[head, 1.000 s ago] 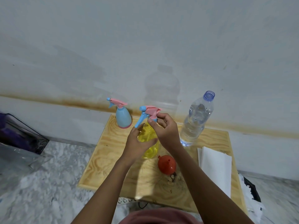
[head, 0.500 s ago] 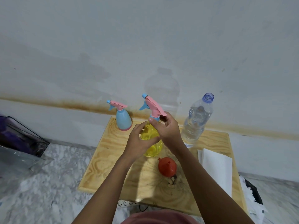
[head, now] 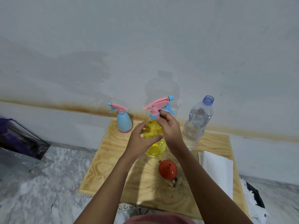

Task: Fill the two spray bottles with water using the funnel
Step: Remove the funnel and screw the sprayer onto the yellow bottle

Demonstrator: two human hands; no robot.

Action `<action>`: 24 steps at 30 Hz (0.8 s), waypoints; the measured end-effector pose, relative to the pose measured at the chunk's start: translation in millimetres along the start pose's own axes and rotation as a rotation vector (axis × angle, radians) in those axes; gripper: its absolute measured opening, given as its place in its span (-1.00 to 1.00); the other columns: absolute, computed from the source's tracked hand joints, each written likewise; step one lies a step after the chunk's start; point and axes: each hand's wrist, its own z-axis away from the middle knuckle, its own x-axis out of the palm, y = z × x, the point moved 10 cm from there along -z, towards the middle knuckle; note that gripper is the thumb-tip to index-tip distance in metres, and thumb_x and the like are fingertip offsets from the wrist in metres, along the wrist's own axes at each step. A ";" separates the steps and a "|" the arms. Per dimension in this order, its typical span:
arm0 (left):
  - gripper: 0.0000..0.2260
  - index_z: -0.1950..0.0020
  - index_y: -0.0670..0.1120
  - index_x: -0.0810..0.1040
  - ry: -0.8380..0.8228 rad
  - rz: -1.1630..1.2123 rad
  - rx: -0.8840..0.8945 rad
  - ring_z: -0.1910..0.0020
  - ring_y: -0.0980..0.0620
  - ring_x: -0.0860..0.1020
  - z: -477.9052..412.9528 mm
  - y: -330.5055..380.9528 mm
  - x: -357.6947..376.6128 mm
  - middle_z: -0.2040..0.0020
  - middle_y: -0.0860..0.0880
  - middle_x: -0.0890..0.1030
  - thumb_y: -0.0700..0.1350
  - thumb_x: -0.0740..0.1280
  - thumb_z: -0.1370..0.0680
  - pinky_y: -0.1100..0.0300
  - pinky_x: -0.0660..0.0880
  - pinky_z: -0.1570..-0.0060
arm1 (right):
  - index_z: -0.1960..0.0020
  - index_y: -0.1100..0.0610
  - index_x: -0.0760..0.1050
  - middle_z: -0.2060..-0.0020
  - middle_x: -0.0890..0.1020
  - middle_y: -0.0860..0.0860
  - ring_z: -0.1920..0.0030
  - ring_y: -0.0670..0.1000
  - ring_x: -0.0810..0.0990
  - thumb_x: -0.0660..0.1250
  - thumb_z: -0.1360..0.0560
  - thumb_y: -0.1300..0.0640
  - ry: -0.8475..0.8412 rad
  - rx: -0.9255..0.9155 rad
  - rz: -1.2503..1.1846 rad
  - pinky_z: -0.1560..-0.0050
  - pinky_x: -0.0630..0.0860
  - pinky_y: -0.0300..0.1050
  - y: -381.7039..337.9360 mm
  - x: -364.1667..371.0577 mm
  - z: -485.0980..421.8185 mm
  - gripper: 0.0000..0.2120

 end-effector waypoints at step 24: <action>-0.61 -0.12 0.27 0.59 -0.146 -0.027 0.016 0.01 0.28 0.58 8.9 21.5 7.3 -0.01 0.13 0.68 -0.09 0.57 -0.41 0.38 0.48 -0.06 | -0.07 0.04 0.55 0.10 0.63 -0.10 0.03 -0.09 0.56 0.52 -0.42 0.15 -0.005 0.025 0.105 -0.08 0.53 -0.12 -9.7 -11.2 -2.9 -0.74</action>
